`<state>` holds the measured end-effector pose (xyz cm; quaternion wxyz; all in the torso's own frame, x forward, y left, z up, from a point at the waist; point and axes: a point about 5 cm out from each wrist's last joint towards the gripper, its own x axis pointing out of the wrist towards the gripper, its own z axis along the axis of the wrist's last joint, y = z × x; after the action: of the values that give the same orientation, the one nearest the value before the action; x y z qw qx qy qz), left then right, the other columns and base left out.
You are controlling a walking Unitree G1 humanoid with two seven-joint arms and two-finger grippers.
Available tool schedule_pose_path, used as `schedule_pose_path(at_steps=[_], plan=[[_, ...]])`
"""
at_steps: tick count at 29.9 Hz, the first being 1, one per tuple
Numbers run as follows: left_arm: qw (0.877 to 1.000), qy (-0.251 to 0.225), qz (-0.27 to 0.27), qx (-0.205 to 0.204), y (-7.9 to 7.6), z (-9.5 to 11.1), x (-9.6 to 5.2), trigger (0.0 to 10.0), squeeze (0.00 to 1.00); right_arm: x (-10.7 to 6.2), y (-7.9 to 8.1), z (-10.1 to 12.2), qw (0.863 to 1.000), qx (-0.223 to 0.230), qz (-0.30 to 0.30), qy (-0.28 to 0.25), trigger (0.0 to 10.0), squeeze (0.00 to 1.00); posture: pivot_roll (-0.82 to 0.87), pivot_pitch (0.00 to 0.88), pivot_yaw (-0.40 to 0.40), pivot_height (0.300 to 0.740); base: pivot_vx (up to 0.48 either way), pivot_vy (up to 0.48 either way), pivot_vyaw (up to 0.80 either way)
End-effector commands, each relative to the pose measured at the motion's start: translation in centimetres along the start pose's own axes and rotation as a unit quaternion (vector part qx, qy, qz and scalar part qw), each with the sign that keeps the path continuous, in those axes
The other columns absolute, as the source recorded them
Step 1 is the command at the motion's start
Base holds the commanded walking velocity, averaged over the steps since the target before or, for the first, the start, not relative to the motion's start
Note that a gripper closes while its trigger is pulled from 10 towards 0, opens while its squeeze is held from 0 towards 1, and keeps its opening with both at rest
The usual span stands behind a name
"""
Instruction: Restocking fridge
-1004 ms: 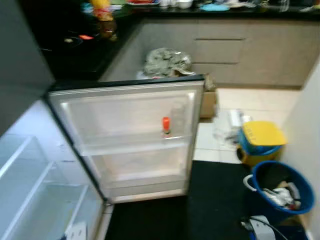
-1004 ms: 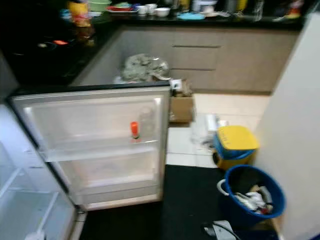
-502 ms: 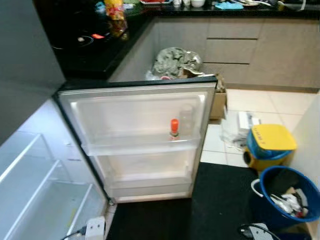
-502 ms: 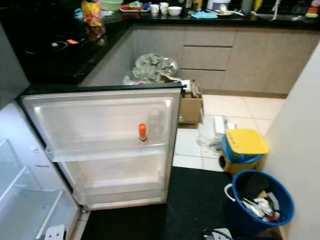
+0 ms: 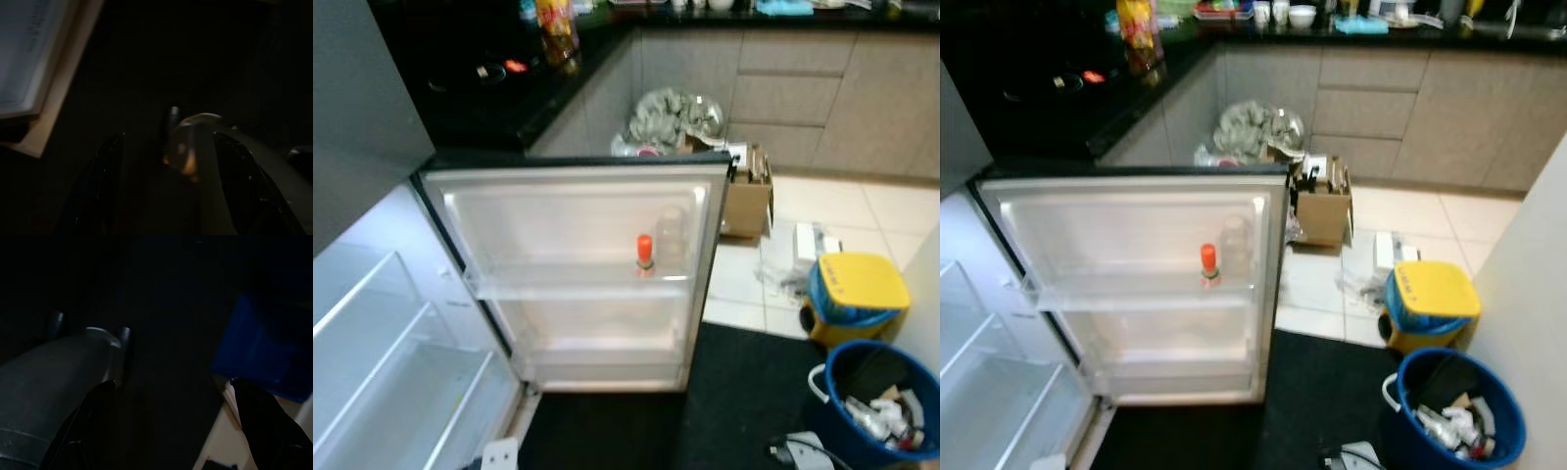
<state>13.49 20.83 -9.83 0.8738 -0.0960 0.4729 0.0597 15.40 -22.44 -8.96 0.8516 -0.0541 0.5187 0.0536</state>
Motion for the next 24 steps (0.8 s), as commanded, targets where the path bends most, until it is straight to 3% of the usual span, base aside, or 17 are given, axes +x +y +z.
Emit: schedule_pose_path(at_steps=[1, 3, 17, 24], plan=[[1.000, 0.007, -0.002, 0.002, -0.11, -0.30, -0.02, 10.0, 0.00, -0.05, -0.04, -0.38, 1.000, -0.003, 0.000, 0.009, 10.0, 0.00, -0.05, 0.054, 0.008, 0.740, 0.000, -0.386, 0.00], [1.000, 0.011, -0.005, 0.006, -0.21, -0.44, -0.03, 10.0, 0.00, -0.07, -0.10, -0.40, 1.000, -0.002, 0.001, 0.009, 10.0, 0.00, -0.05, 0.057, 0.015, 0.740, 0.000, -0.384, 0.00], [1.000, 0.010, 0.001, 0.006, 0.50, -0.36, -0.17, 10.0, 0.00, -0.12, -0.03, -0.78, 1.000, -0.013, 0.009, 0.017, 10.0, 0.00, -0.03, 0.045, 0.004, 0.740, 0.000, -0.385, 0.77], [1.000, 0.016, -0.001, 0.004, -0.04, -0.89, -0.16, 10.0, 0.00, -0.14, -0.12, -0.63, 1.000, -0.018, 0.013, 0.015, 10.0, 0.00, -0.03, 0.042, 0.000, 0.740, 0.000, -0.233, 0.77]])
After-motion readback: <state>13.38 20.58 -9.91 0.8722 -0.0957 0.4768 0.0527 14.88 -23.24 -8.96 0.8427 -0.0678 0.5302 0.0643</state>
